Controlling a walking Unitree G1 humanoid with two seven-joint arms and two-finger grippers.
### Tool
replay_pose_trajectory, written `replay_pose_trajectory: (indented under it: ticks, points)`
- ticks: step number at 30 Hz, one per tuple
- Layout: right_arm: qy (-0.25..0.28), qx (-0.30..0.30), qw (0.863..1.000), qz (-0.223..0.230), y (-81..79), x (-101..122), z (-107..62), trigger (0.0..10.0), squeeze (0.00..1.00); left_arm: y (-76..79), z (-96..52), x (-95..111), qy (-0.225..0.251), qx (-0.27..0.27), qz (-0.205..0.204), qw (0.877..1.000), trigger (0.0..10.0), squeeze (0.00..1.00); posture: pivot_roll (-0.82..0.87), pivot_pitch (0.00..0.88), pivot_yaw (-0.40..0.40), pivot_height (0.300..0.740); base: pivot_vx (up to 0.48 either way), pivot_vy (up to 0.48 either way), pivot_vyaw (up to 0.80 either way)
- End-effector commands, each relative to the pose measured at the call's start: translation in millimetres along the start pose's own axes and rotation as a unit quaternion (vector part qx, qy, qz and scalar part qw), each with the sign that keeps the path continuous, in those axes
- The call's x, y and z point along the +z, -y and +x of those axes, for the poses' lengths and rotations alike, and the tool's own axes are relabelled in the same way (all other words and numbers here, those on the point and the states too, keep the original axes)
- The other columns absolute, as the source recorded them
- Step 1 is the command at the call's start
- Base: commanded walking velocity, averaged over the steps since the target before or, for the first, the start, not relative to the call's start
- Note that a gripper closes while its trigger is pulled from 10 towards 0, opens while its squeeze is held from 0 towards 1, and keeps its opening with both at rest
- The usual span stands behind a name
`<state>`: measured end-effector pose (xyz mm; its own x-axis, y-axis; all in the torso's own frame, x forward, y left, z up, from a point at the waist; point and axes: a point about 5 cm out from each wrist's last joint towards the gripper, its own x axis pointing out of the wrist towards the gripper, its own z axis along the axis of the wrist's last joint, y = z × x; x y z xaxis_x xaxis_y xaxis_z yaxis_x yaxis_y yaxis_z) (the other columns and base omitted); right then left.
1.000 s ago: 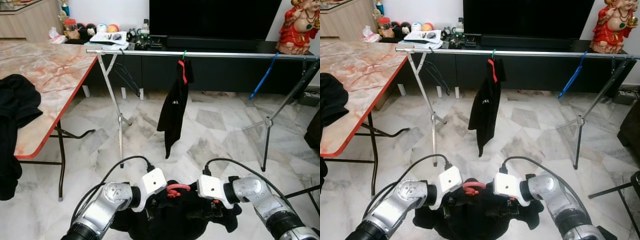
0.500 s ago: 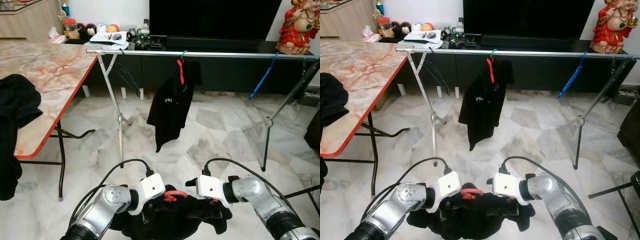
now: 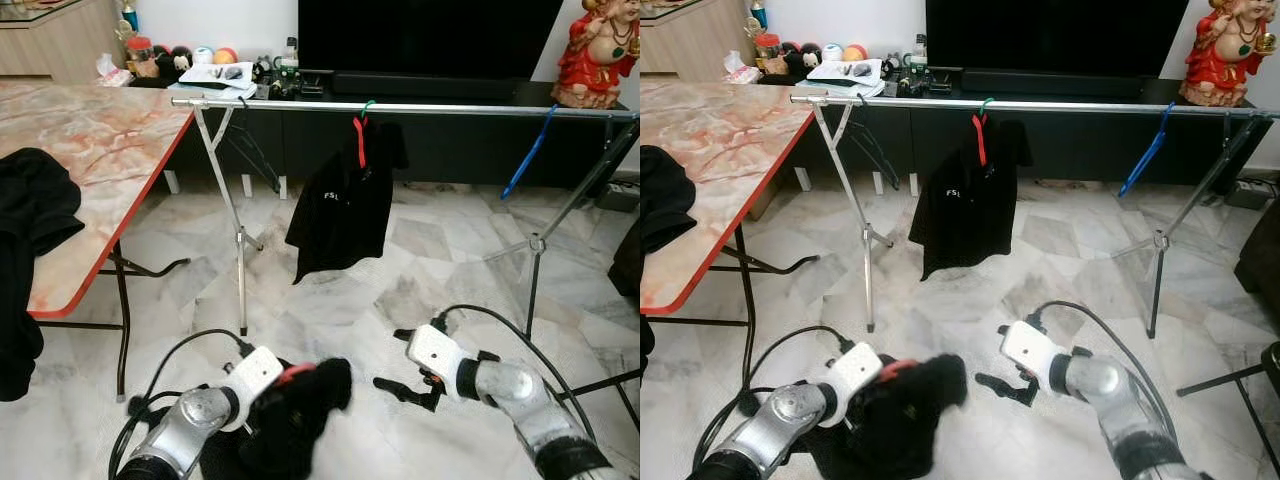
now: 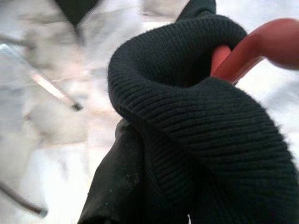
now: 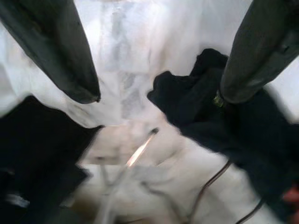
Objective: Hang hanger
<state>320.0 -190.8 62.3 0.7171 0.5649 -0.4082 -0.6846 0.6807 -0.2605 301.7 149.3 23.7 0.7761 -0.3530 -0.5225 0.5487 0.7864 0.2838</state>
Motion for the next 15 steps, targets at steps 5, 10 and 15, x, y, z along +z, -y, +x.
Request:
replay_pose_trajectory:
  ticks: [5,10,15]
  points:
    - [-0.078,-0.247,0.926,0.274,-14.3,-74,-21.4,10.0,0.00,-5.4,-2.8,4,0.064,0.058,-0.110,0.990,10.0,0.00,-0.05,0.060,0.030,0.740,0.000,0.000,0.00]
    - [-0.135,-0.337,0.816,0.451,-50.0,-116,-36.3,10.0,0.00,-1.2,-4.2,5,0.083,0.061,-0.125,0.987,10.0,0.00,-0.05,0.045,0.041,0.740,0.000,0.000,0.00]
    - [-0.180,-0.377,0.760,0.497,-77.0,-136,-45.2,10.0,0.00,-0.2,-5.1,1,0.095,0.079,-0.158,0.980,10.0,0.00,-0.05,0.029,0.051,0.740,0.000,0.000,0.00]
